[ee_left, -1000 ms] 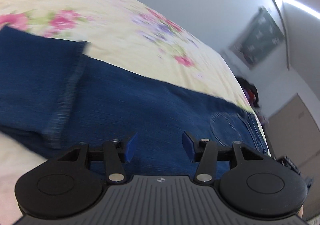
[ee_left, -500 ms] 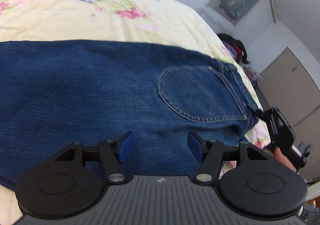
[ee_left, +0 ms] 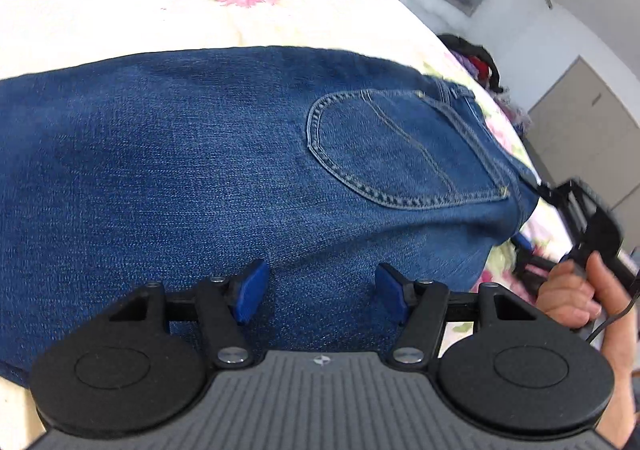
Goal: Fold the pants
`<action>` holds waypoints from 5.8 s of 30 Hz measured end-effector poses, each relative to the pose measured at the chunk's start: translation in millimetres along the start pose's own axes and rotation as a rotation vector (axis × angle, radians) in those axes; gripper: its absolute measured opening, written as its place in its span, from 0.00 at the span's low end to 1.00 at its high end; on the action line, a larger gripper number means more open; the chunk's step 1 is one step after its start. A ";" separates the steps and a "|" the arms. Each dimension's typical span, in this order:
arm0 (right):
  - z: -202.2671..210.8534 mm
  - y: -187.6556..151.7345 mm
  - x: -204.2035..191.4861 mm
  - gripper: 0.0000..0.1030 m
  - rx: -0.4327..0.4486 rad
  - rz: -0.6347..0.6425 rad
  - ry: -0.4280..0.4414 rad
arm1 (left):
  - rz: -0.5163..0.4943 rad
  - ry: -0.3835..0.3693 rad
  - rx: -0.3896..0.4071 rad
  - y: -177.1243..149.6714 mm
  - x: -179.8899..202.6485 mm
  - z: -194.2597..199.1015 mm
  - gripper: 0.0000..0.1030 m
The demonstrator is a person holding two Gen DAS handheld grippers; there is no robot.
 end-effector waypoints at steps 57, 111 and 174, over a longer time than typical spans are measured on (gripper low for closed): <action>75.8 -372.0 -79.6 0.22 -0.451 2.170 0.461 | 0.524 -0.102 0.251 -1.4 -174.0 111.4 0.70; 33.0 -288.1 -83.3 0.60 -0.521 1.446 0.067 | 0.513 0.058 0.223 -40.9 -229.0 121.1 0.00; -25.7 -556.5 -134.7 0.50 -0.984 0.993 0.047 | 0.745 0.162 0.392 -40.4 -449.7 246.2 0.80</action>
Point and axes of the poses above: each gripper's, at about its wrist camera, not at the fingertips, and z roughly against the way its jaws point, x to its right, y to its top, the point moved 10 cm from there along -z, roughly the way its jaws point, and after that the axes turned 2 degrees about y, right-handed, at the moved point
